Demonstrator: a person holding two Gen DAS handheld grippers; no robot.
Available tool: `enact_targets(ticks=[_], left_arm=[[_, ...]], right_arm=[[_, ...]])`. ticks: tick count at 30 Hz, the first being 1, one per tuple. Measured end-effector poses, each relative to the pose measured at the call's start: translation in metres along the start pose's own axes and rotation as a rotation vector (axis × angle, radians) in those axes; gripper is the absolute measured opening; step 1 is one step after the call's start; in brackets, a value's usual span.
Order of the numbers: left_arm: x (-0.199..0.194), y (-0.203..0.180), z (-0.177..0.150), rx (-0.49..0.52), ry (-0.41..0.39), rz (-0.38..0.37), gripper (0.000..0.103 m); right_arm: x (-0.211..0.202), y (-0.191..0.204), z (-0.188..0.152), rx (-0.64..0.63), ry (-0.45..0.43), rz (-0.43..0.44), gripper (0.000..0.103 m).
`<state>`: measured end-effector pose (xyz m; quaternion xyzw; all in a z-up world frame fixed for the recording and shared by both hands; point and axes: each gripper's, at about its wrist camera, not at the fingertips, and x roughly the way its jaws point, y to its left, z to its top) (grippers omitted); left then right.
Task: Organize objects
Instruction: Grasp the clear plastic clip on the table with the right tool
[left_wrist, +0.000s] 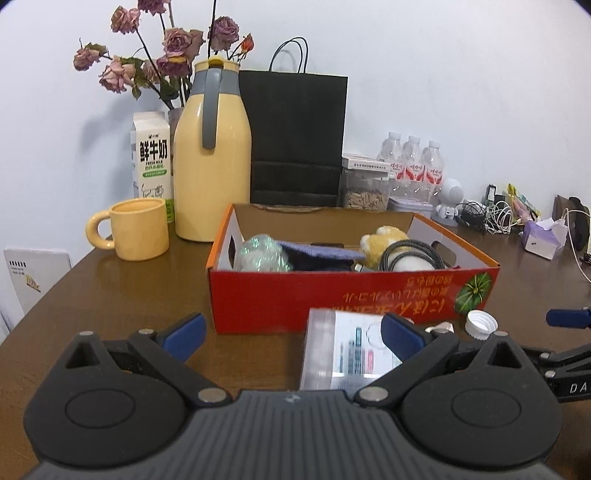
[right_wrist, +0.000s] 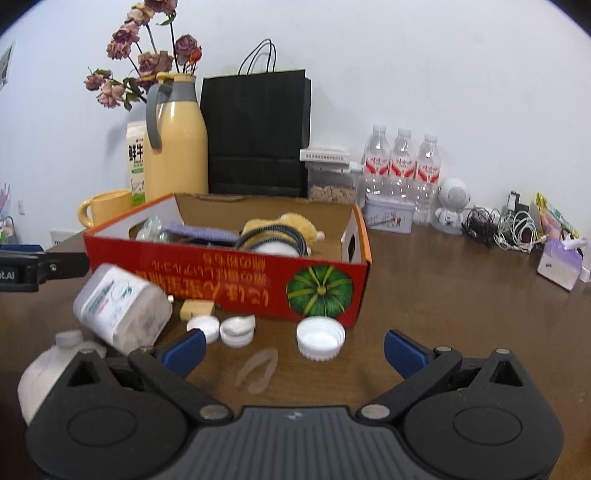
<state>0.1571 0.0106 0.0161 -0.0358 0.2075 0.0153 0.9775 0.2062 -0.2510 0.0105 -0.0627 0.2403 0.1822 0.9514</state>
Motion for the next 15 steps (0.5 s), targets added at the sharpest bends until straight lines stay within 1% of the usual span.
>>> enact_targets(ticks=[5,7,8,9,10,11,12,15], left_arm=[[0.000,0.004,-0.008,-0.011,0.026,-0.006,0.103],[-0.001,0.004,-0.009,-0.014,0.028,-0.010,0.103],[-0.001,0.004,-0.009,-0.015,0.027,-0.013,0.103],[-0.001,0.005,-0.009,-0.016,0.027,-0.016,0.103],[-0.001,0.005,-0.009,-0.016,0.028,-0.018,0.103],[0.000,0.005,-0.010,-0.017,0.031,-0.019,0.103],[0.000,0.005,-0.010,-0.017,0.034,-0.019,0.103],[0.001,0.005,-0.010,-0.019,0.037,-0.019,0.103]], right_arm=[[0.004,0.005,-0.010,-0.009,0.056,0.013,0.103],[0.008,0.008,-0.011,-0.022,0.071,0.013,0.100],[0.010,0.010,-0.011,-0.027,0.080,0.015,0.095],[0.013,0.011,-0.010,-0.029,0.091,0.018,0.087],[0.016,0.013,-0.009,-0.030,0.104,0.023,0.082],[0.020,0.014,-0.008,-0.030,0.117,0.030,0.075],[0.024,0.013,-0.007,-0.028,0.128,0.038,0.070],[0.035,0.015,0.000,-0.005,0.153,0.057,0.064]])
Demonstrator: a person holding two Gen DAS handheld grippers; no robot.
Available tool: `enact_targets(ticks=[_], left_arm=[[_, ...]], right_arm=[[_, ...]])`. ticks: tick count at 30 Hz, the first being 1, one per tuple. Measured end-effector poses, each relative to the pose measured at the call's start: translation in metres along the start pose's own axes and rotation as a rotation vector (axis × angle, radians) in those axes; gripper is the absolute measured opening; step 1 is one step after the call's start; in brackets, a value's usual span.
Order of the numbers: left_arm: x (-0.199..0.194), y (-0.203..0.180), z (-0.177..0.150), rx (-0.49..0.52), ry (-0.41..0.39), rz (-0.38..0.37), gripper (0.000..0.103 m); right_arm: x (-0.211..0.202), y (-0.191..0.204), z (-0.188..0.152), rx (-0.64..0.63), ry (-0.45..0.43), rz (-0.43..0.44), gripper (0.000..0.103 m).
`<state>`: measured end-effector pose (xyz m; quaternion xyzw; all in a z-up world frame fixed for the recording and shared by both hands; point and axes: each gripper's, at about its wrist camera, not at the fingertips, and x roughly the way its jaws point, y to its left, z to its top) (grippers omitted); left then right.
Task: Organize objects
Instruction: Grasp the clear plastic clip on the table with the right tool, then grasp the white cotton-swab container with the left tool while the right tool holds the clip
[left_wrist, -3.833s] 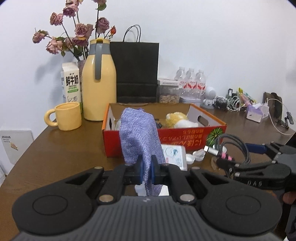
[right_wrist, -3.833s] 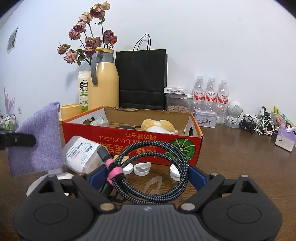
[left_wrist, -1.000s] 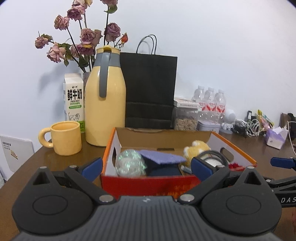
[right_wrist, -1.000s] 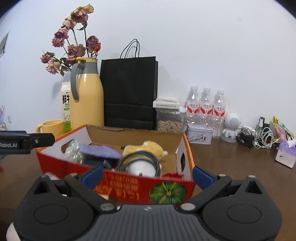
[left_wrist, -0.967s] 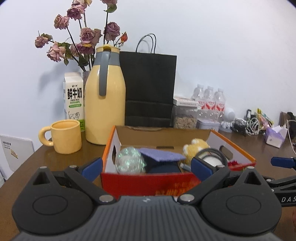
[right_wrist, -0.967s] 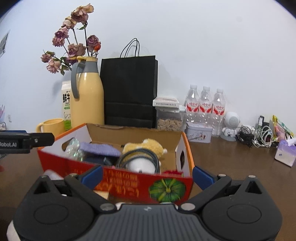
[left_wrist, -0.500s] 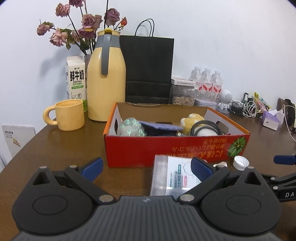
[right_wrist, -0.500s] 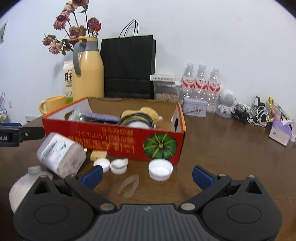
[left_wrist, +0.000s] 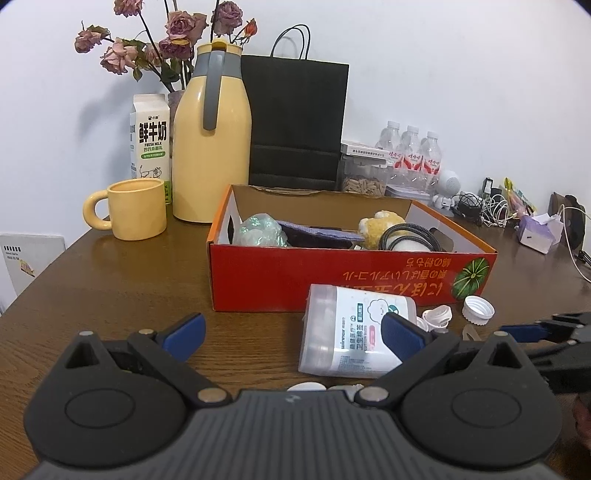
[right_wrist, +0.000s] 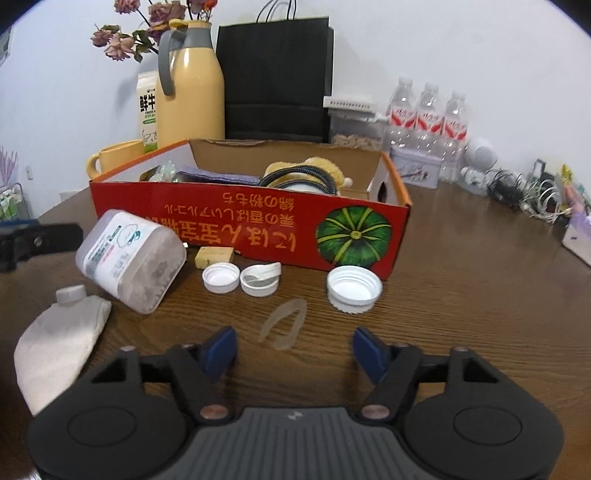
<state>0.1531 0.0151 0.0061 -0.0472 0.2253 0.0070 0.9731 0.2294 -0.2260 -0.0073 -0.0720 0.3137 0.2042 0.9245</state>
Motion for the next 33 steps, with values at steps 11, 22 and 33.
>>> enact_targets(ticks=[11,22,33], left_arm=[[0.004,0.000,-0.001,-0.002,0.018,0.007,0.103],[0.009,0.000,-0.002,-0.005,0.036,0.014,0.103],[0.010,-0.010,-0.004,0.021,0.038,-0.054,0.103]], right_arm=[[0.017,0.006,0.009,0.024,-0.013,-0.031,0.012],[-0.011,0.001,0.003,0.059,-0.168,-0.042,0.004],[-0.028,0.004,0.000,0.040,-0.262,-0.038,0.004]])
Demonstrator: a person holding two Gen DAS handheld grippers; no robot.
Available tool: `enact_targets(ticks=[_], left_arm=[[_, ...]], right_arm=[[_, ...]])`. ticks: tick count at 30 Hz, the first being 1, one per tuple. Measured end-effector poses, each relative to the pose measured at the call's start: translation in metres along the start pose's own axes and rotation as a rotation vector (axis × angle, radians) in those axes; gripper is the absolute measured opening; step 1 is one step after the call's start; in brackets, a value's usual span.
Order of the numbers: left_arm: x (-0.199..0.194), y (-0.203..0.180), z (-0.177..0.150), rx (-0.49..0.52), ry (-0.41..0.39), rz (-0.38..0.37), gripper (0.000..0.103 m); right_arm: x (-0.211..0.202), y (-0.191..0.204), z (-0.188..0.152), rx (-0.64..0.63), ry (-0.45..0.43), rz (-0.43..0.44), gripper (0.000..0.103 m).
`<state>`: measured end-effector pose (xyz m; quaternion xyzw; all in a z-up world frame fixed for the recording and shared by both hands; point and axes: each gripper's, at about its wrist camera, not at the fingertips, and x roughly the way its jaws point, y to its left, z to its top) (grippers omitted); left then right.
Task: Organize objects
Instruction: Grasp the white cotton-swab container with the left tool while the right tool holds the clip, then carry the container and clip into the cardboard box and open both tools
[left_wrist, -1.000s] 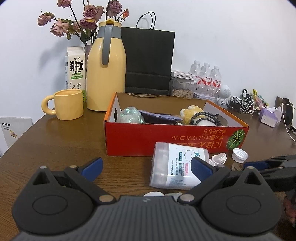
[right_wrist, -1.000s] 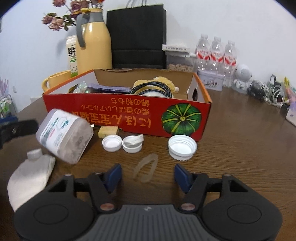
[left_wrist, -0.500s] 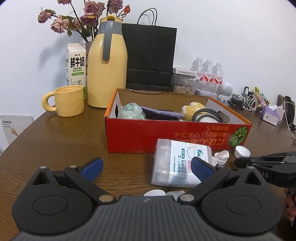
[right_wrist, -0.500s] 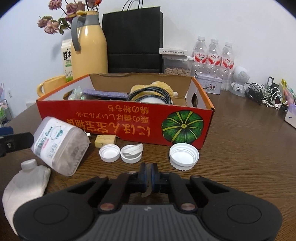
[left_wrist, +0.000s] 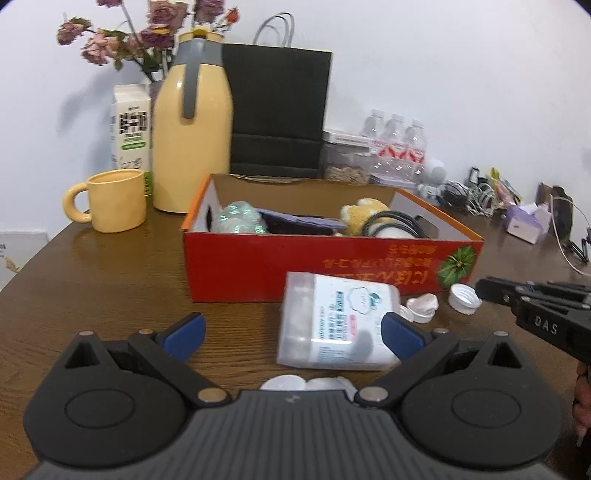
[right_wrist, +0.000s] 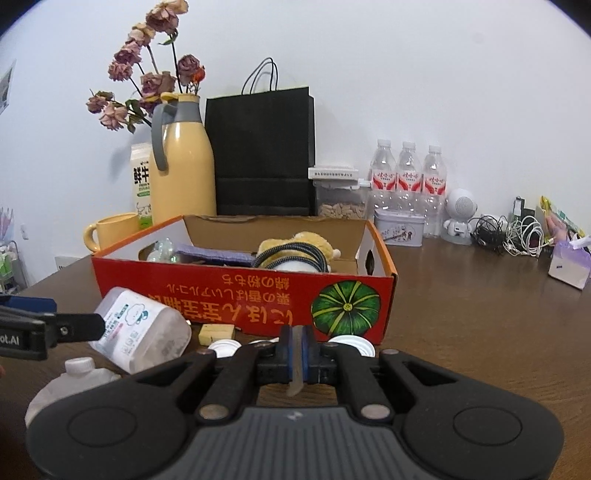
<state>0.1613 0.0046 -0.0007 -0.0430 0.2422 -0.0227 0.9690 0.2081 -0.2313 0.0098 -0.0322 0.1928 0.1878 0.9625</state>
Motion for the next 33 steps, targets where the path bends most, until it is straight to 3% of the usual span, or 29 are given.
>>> enact_targets(ticks=[14,24,33], left_arm=[[0.036,-0.031,0.015,0.055,0.119,-0.005,0.103],[0.058,-0.041,0.014,0.073,0.175,0.036,0.103],[0.059,-0.044,0.010,0.063,0.165,0.051,0.103]], right_arm=[[-0.010,-0.002,-0.001,0.000,-0.062,0.021,0.004],[-0.012,-0.004,-0.001,0.013,-0.075,0.039,0.004],[-0.012,-0.005,-0.002,0.016,-0.070,0.041,0.004]])
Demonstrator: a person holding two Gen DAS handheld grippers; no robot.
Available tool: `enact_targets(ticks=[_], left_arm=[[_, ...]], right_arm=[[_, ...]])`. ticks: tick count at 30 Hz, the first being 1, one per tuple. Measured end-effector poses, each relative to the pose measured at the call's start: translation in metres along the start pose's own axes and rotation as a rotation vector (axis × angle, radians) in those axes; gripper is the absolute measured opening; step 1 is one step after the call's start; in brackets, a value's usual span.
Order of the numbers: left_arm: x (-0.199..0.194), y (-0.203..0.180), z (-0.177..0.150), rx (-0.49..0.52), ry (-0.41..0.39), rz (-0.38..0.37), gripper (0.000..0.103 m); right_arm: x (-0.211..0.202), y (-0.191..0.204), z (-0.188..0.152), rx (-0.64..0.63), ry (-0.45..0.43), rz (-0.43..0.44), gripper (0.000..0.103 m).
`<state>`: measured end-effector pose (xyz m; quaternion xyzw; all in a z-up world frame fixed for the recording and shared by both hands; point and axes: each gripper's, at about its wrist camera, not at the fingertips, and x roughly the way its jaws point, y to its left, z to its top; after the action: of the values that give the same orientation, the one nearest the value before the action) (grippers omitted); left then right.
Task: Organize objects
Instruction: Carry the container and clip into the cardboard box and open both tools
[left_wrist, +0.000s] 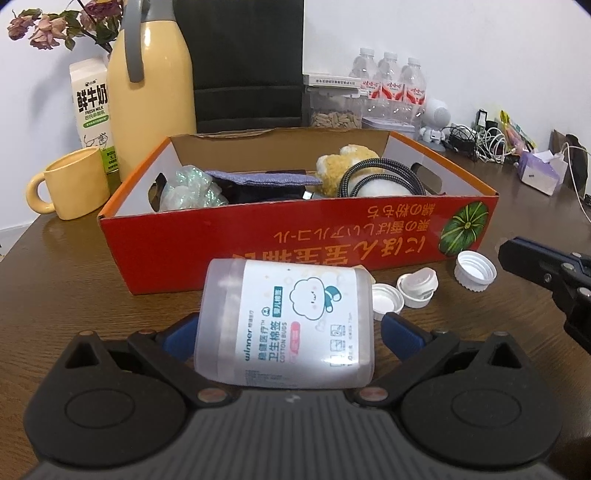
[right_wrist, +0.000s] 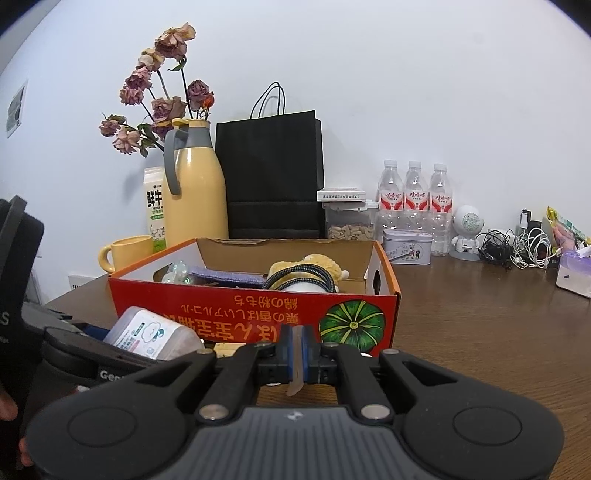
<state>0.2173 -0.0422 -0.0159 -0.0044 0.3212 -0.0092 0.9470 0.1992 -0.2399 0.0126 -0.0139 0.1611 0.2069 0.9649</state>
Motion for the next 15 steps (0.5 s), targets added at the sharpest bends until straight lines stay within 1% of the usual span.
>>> enact_targets(ticks=[7,9,10,11,15], left_arm=[[-0.0041,-0.0012,-0.0015,0.000,-0.035,-0.001,0.103],[-0.0054,-0.0009,-0.0018,-0.003,-0.045,-0.003,0.097],[-0.0061,-0.0008,-0.0018,-0.004,-0.049,-0.003,0.087],[-0.0067,-0.0006,-0.0017,-0.005,-0.052,0.002,0.083],[-0.0097,-0.0003,-0.0016,-0.008,-0.051,-0.008,0.083]], right_arm=[[0.0020,-0.0004,-0.0006,0.000,0.009,-0.009,0.004],[0.0026,-0.0004,-0.0006,0.001,0.011,-0.010,0.004],[0.0028,-0.0006,-0.0006,0.001,0.011,-0.010,0.004],[0.0029,-0.0006,-0.0007,0.002,0.010,-0.010,0.004],[0.0022,0.0000,-0.0009,0.001,0.006,-0.010,0.004]])
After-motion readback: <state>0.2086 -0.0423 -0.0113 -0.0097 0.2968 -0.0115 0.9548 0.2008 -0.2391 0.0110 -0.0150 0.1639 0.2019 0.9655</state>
